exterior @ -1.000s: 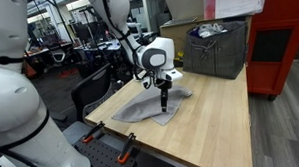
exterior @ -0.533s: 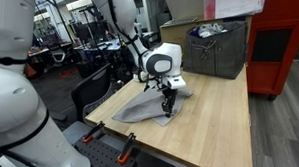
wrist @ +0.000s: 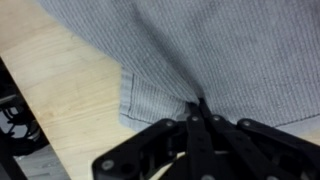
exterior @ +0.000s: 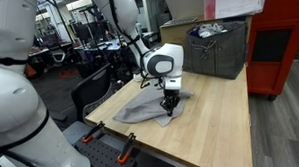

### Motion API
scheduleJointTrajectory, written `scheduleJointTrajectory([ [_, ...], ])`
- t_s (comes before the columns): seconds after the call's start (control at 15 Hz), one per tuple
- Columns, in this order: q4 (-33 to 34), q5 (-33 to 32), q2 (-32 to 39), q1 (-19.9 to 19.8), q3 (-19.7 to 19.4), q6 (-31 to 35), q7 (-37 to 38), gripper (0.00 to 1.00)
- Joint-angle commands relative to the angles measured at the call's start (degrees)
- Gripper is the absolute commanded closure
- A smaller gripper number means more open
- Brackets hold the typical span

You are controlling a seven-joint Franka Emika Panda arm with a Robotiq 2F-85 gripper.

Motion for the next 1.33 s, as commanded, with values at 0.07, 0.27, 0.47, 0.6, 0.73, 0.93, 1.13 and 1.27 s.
scheduleJointTrajectory([
  [0.07, 0.48, -3.21, 2.36, 2.7, -4.51, 1.02, 14.15, 0.99],
  [0.27, 0.49, -7.17, 3.44, 4.42, -7.96, 0.45, 22.5, 0.99],
  [0.47, 0.58, -10.47, 3.61, 4.86, -9.54, -0.96, 27.27, 0.99],
  [0.6, 0.71, -12.23, 3.51, 4.93, -10.11, -1.92, 29.34, 0.73],
  [0.73, 0.54, -13.52, 2.83, 4.62, -9.95, -2.61, 30.07, 0.65],
  [0.93, 0.43, -13.62, 1.14, 3.42, -8.81, -3.84, 28.89, 0.43],
  [1.13, -0.18, -12.11, -2.07, 1.23, -6.89, -4.53, 25.74, 0.21],
  [1.27, -1.09, -11.4, -5.09, -0.27, -5.32, -5.0, 23.39, 0.06],
])
